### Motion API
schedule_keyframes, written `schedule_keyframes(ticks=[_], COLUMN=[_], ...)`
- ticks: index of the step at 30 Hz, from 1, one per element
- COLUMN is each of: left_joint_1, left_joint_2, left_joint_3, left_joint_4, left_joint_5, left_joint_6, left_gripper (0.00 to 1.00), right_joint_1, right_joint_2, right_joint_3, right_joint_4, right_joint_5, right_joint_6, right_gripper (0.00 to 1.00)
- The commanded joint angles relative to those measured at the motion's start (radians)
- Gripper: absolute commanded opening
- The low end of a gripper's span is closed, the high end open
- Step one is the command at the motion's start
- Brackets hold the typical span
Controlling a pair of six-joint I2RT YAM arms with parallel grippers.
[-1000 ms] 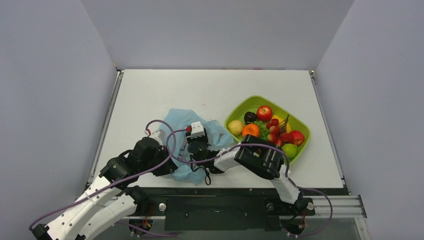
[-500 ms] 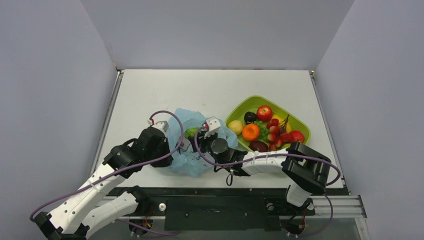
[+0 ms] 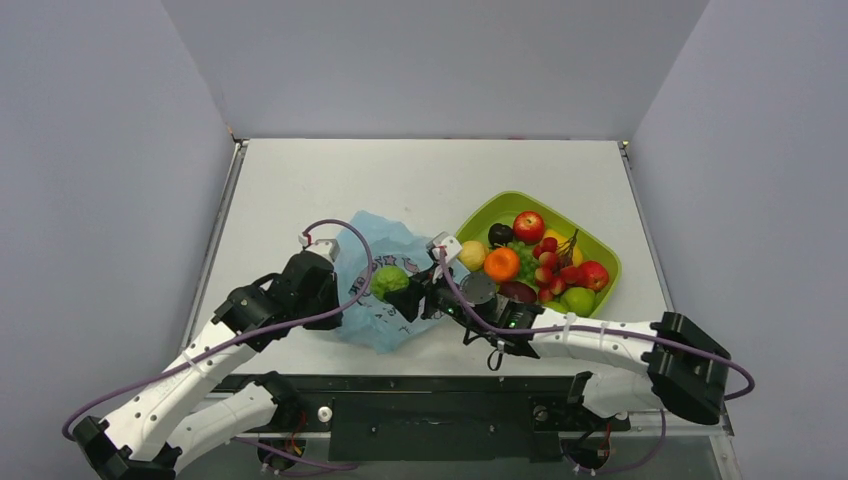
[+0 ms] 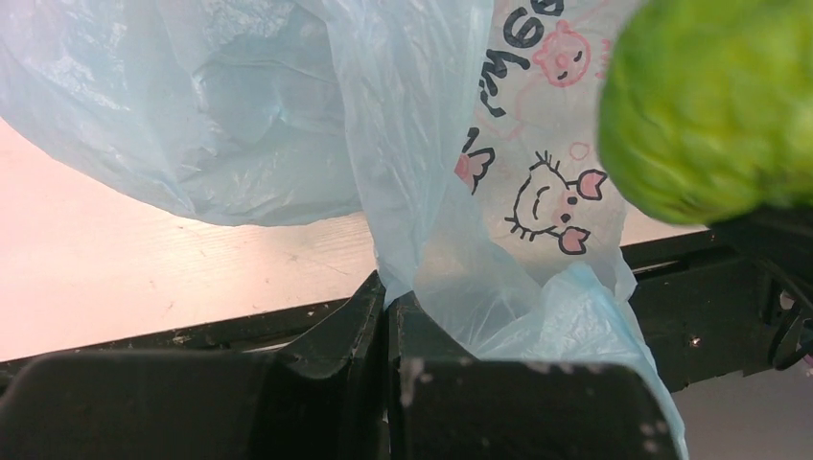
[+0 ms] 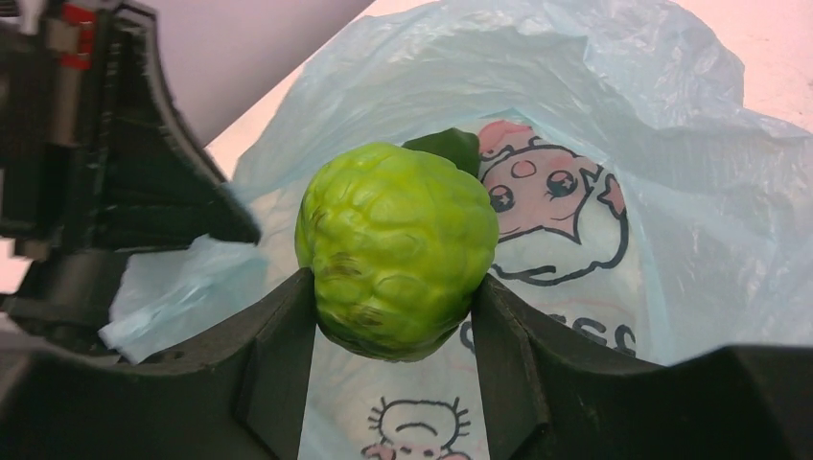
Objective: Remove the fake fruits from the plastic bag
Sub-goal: Take out the fake fruit from the plastic bag, then place the fake fruit in the bin.
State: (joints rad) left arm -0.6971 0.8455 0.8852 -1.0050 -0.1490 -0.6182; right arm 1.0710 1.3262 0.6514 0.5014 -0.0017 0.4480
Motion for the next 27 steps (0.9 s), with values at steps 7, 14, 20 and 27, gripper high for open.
schedule_keyframes(ticks=[7, 14, 20, 27], left_joint_1=[0.006, 0.004, 0.001, -0.001], left_joint_2=[-0.072, -0.103, -0.109, -0.106], left_joint_3=[-0.003, -0.008, -0.009, -0.010], left_joint_4=[0.035, 0.037, 0.043, 0.046], left_joint_5=[-0.056, -0.063, -0.065, -0.055], left_joint_6=[-0.007, -0.013, -0.012, -0.011], left_gripper=[0.00, 0.00, 0.00, 0.00], right_joint_1=[0.000, -0.046, -0.314, -0.512], right_joint_2=[-0.377, -0.557, -0.478, -0.345], right_joint_3=[-0.086, -0.145, -0.069, 0.019], right_joint_4=[-0.243, -0.378, -0.568, -0.596], right_joint_5=[0.250, 0.798, 0.708, 0.530], right_joint_6=[-0.029, 0.028, 0.143, 0.127], right_gripper=[0.00, 0.00, 0.00, 0.03])
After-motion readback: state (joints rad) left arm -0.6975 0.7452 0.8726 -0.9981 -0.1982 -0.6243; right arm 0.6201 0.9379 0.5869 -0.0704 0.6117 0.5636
